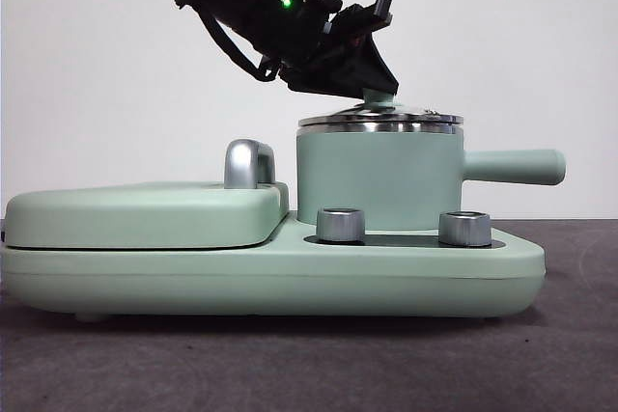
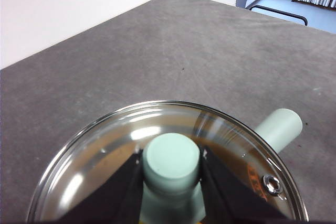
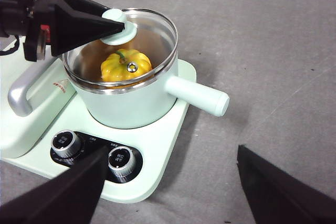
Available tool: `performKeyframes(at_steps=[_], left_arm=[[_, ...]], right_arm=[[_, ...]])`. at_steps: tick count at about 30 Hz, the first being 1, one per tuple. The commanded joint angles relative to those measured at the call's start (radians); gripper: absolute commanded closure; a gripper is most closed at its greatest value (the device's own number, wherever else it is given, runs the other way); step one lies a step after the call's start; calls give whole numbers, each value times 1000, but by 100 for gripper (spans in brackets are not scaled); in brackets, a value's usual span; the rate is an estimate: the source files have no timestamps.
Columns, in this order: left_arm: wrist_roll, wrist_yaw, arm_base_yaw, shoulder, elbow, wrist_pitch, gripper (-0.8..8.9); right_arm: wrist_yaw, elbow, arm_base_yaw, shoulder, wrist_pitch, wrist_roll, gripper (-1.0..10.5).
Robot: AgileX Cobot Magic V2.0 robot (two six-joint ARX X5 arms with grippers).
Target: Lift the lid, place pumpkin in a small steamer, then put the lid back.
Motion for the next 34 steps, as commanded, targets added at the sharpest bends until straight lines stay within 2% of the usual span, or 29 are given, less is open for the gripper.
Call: performKeyframes(at_steps=[1,30,32,34], left_arm=[[-5,-2,-9,-9,37,26,803],[-12,-2,-13,-13,37,-59,803],[-12,-2,-13,-13,37,-64,768],[-12,-2,-13,-13,37,-63,672]], right_arm=[[5,4,9,5,8,10,569],[24,4,9,6,9,10,569],[24,4,9,6,9,10,569],[24,4,9,6,9,10,569]])
